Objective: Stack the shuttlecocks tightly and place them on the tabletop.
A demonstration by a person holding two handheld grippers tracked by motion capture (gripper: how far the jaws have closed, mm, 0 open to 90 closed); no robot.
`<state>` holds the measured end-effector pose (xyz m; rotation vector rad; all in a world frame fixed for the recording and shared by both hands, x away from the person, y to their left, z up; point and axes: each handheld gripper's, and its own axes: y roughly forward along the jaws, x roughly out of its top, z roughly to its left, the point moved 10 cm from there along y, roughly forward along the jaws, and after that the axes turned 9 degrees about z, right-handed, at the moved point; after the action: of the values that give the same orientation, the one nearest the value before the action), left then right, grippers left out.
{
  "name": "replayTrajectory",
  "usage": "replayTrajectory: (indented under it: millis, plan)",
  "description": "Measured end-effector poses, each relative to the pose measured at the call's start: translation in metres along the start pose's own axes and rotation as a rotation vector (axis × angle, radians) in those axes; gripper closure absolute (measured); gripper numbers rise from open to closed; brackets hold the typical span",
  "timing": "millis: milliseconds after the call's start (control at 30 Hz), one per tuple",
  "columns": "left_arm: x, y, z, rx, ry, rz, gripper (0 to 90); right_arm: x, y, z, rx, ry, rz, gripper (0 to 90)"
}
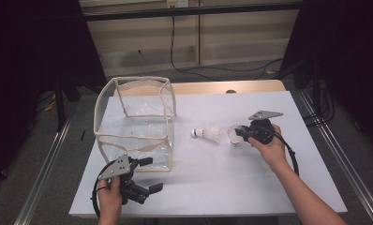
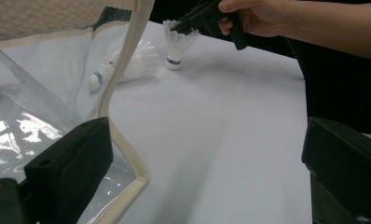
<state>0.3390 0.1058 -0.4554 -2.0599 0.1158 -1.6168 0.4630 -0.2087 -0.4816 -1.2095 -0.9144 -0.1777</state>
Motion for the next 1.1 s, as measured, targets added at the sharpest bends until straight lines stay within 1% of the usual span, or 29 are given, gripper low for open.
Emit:
replayTrajectory:
  millis: [67, 333, 600, 967, 1067, 1100]
  plan:
    - [0.0, 0.0, 0.0, 0.001, 0.002, 0.002, 2.1, 0.0, -0.002, -0.002, -0.009, 0.001, -0.001, 70.7]
    - [0.0, 0.0, 0.0, 0.001, 0.001, 0.001, 2.1, 0.001, -0.01, -0.01, -0.03, -0.004, -0.005, 69.4]
    - [0.0, 0.0, 0.0, 0.0, 0.0, 0.0, 2.1, 0.001, -0.016, -0.018, -0.053, 0.006, -0.008, 69.4]
    - [0.0, 0.0, 0.0, 0.0, 0.001, 0.0, 2.1, -0.001, -0.021, -0.024, -0.063, 0.015, -0.01, 69.5]
    - [0.0, 0.0, 0.0, 0.001, 0.001, 0.001, 2.1, -0.002, -0.024, -0.026, -0.067, 0.02, -0.009, 70.1]
    - [0.0, 0.0, 0.0, 0.0, 0.001, 0.001, 2.1, -0.003, -0.025, -0.027, -0.065, 0.021, -0.007, 71.5]
